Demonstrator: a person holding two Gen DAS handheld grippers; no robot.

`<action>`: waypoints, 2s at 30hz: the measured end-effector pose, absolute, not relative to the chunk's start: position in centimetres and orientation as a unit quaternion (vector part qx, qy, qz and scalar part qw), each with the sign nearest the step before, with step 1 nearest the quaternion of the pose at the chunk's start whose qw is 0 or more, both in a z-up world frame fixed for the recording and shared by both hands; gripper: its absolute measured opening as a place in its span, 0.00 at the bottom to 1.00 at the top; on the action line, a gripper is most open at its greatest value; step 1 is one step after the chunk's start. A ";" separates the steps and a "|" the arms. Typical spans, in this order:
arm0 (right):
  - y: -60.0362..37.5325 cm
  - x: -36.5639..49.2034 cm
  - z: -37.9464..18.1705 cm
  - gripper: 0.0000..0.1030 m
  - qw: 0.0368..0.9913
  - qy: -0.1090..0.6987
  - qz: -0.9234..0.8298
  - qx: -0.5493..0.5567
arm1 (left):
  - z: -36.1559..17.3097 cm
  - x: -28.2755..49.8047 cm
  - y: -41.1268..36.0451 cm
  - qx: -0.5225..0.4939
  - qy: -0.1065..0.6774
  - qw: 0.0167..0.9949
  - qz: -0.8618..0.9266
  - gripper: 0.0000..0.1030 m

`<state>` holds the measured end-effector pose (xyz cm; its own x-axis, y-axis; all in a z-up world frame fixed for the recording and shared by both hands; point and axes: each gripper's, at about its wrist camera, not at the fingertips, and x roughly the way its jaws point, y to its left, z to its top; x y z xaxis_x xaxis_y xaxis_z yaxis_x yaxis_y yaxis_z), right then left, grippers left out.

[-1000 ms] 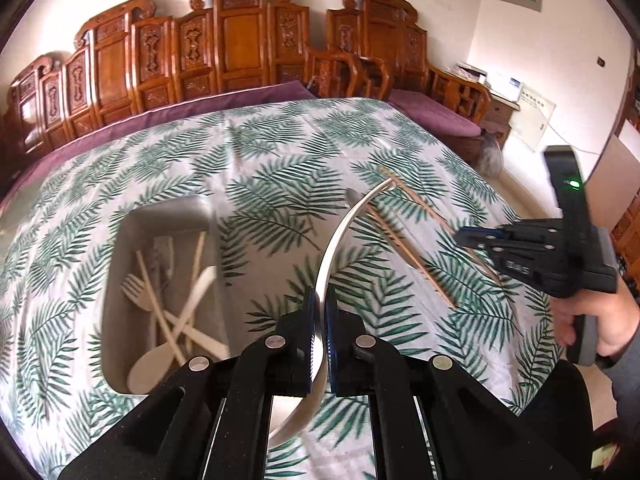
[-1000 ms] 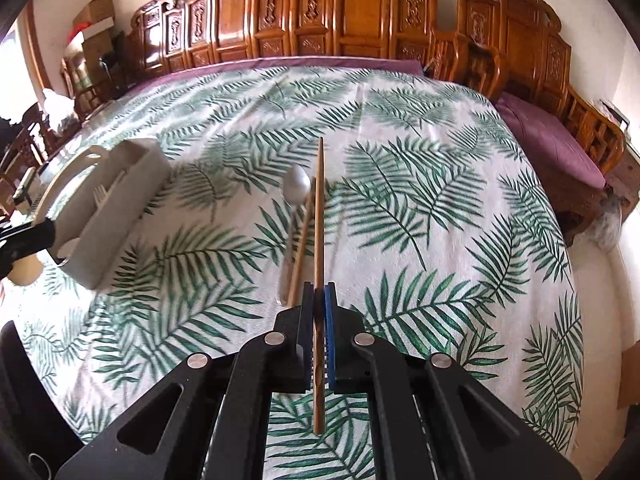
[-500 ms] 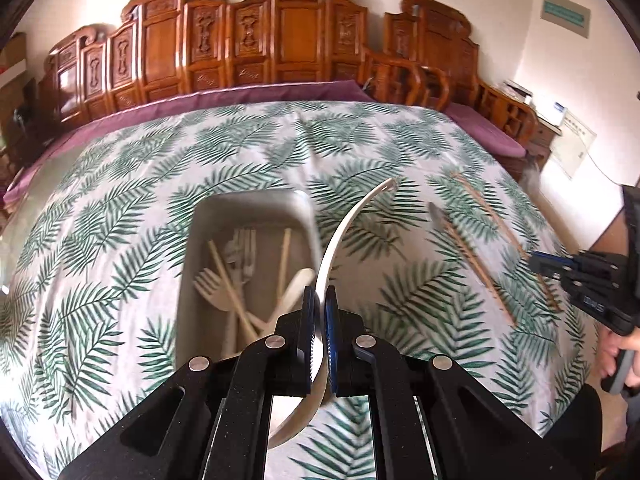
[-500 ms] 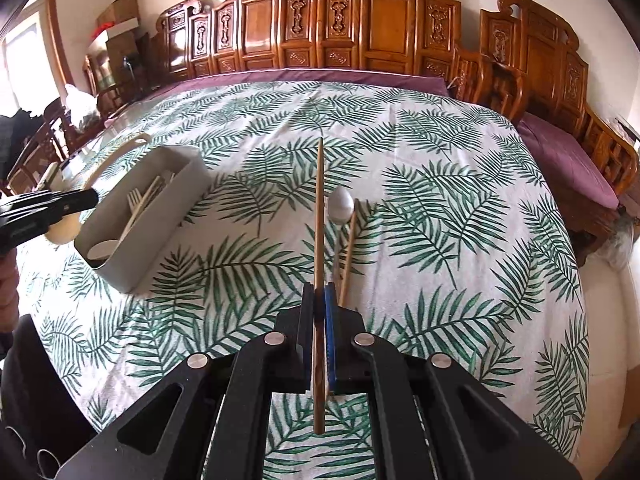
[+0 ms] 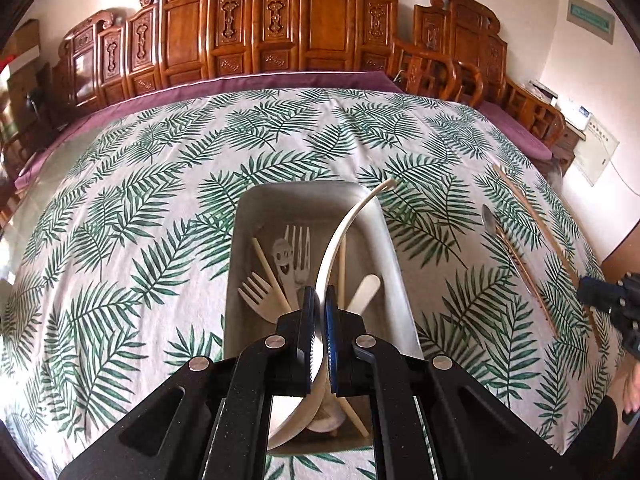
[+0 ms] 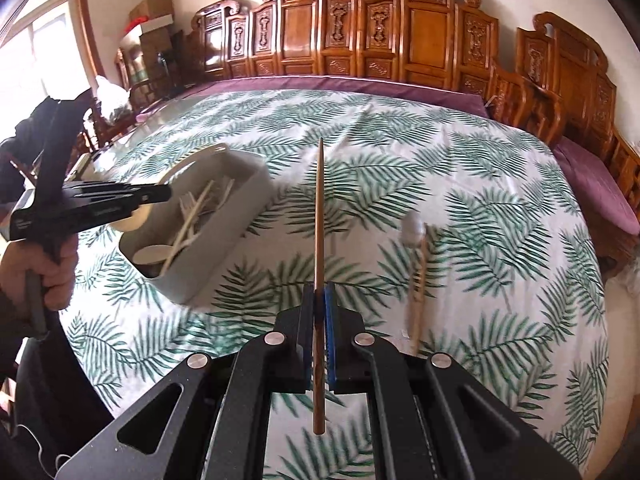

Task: Organize utensils
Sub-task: 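Lower the cream spoon into the grey tray and open the left gripper, then lower the wooden chopstick into the tray and open the right gripper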

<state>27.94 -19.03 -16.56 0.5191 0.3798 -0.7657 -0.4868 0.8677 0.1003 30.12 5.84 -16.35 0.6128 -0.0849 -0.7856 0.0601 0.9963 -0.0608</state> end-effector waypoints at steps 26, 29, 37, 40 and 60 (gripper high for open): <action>-6.4 29.0 -17.3 0.06 0.845 0.437 0.301 -0.069 | -12.6 27.9 9.5 -0.006 0.395 0.917 -0.059 0.15; -5.1 29.4 -17.5 0.06 0.843 0.443 0.301 -0.062 | -11.9 27.1 10.2 -0.008 0.388 0.920 -0.058 0.16; -2.6 30.0 -18.5 0.06 0.839 0.456 0.291 -0.053 | -11.2 25.6 12.0 -0.013 0.374 0.926 -0.047 0.24; -1.9 30.3 -18.8 0.06 0.840 0.459 0.285 -0.053 | -11.3 25.3 12.7 -0.018 0.373 0.927 -0.043 0.26; -1.2 30.3 -18.7 0.07 0.843 0.455 0.284 -0.042 | -12.4 24.7 12.9 -0.011 0.381 0.923 -0.042 0.26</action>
<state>30.31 -1.20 -18.66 0.4258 0.4404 -0.7904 -0.5168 0.8354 0.1871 24.66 12.89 -12.37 0.7057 -0.0869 -0.7031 0.0699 0.9961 -0.0529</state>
